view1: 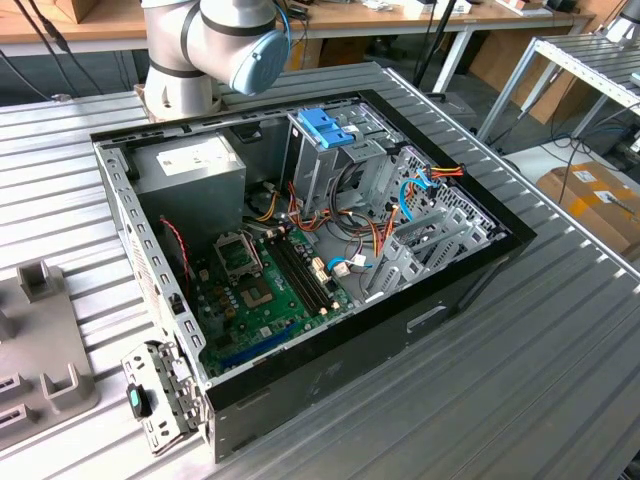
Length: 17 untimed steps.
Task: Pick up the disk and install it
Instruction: 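Pick up the disk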
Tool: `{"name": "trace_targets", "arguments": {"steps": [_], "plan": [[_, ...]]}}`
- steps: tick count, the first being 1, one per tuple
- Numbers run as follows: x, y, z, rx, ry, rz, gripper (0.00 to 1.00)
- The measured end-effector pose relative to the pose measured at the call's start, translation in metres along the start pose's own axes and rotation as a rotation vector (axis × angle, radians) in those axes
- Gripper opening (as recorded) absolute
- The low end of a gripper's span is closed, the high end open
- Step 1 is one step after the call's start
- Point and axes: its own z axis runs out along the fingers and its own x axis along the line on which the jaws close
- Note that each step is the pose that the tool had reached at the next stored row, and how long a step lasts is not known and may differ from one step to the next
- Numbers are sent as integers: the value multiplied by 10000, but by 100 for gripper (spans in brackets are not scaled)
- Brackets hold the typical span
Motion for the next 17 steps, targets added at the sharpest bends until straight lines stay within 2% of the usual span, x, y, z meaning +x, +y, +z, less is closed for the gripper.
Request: {"name": "trace_targets", "arguments": {"steps": [17], "plan": [[-3, -161, 3, 0, -1, 0, 35]]}}
